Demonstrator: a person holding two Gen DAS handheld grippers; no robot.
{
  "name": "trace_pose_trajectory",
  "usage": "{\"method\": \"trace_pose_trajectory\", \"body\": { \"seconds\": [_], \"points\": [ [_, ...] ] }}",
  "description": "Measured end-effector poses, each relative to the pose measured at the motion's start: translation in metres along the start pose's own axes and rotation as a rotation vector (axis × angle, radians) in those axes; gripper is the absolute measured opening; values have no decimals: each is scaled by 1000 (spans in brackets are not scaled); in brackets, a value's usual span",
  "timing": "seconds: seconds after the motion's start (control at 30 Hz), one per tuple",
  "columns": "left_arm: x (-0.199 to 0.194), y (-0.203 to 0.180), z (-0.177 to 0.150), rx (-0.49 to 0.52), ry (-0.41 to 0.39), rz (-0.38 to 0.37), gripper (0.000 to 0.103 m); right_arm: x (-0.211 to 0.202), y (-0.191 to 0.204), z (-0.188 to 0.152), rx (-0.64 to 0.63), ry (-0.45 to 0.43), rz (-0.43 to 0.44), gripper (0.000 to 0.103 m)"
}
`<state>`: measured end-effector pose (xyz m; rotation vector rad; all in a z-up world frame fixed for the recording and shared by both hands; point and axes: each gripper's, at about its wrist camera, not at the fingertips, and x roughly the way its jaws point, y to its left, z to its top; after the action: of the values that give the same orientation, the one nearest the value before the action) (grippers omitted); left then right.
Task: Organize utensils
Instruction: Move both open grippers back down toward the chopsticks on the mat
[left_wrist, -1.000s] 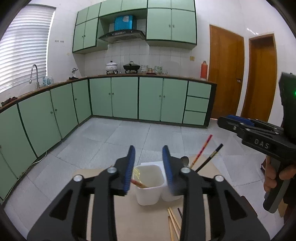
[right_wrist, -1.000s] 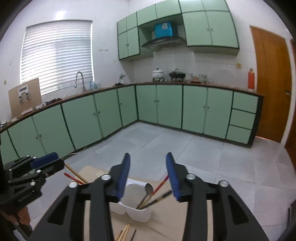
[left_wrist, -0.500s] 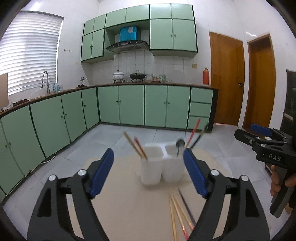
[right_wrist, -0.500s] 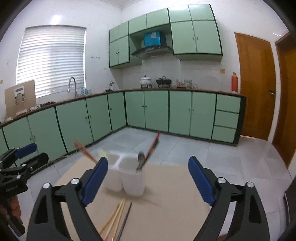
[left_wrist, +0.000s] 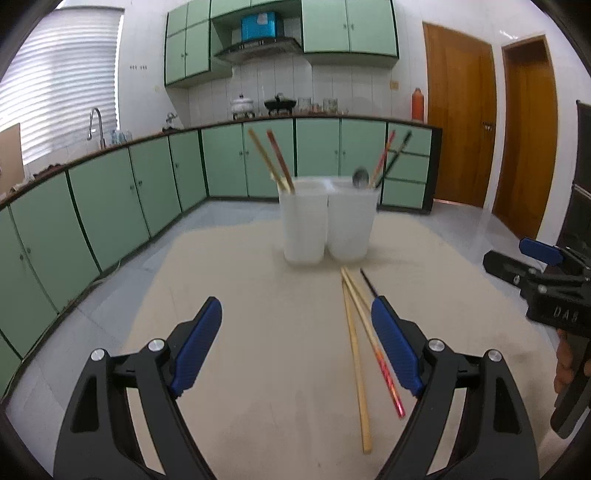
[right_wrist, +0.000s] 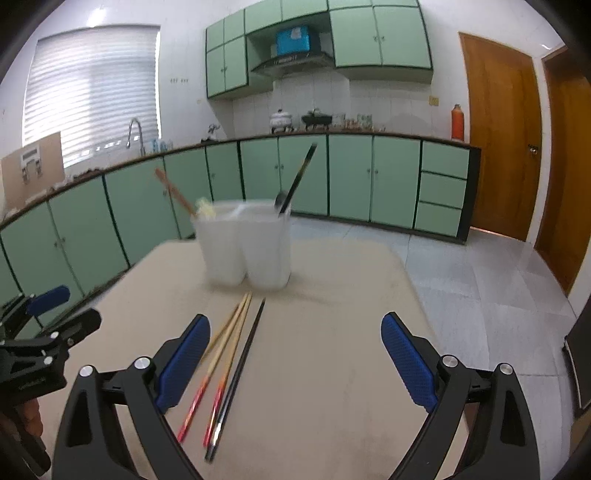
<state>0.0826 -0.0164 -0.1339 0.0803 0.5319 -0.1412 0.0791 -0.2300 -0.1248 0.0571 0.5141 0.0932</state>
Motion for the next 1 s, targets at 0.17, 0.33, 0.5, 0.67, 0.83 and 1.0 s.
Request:
{"method": "trace_pose_trajectory", "body": {
  "seconds": [0.17, 0.33, 0.5, 0.67, 0.83, 1.0],
  "points": [
    [0, -4, -21, 4, 48, -15, 81, 2, 9, -32, -4, 60, 14, 83],
    [5, -8, -42, 19, 104, -29, 78, 0, 20, -58, -3, 114, 34, 67],
    [7, -10, -54, 16, 140, -36, 75, -3, 33, -74, -20, 145, 55, 54],
    [7, -10, -62, 10, 153, -29, 75, -4, 43, -83, -14, 159, 72, 49],
    [9, -5, -66, -6, 168, -21, 75, 1, 51, -92, -12, 191, 83, 44],
    [13, -9, -68, 4, 176, -22, 75, 9, 56, -99, -23, 214, 76, 38]
  ]
}}
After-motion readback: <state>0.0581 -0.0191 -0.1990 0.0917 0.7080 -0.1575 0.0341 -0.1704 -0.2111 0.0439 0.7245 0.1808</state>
